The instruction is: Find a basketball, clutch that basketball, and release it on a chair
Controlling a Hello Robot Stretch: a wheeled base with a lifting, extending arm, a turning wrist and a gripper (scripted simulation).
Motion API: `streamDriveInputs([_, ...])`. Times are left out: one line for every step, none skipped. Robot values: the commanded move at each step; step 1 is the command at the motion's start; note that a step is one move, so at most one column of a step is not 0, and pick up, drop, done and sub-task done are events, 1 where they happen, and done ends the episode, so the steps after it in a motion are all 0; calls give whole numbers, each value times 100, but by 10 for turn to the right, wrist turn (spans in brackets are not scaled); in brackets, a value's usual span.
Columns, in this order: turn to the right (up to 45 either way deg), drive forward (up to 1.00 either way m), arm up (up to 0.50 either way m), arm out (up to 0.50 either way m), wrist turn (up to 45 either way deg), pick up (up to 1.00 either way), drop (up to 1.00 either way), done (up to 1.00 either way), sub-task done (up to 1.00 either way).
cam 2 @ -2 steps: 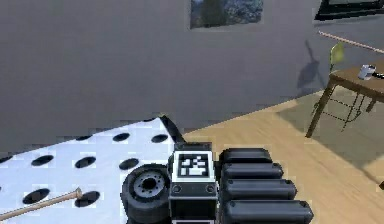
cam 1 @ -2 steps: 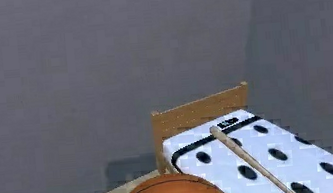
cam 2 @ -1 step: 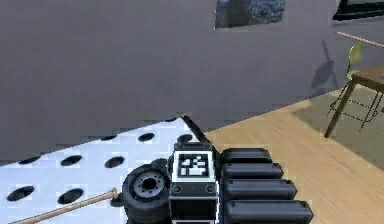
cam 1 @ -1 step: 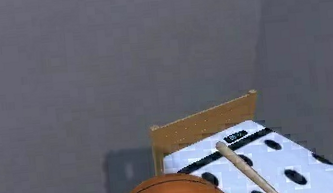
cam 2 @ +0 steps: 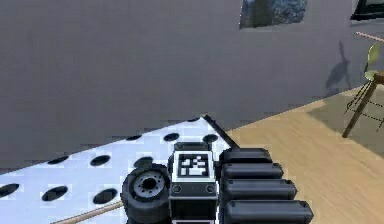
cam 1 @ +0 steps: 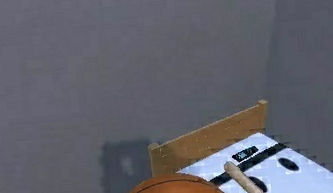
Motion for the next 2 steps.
streamDriveInputs([-450, 0, 0, 0, 0, 0, 0, 0, 0])
streamDriveInputs([-450, 0, 0, 0, 0, 0, 0, 0, 0])
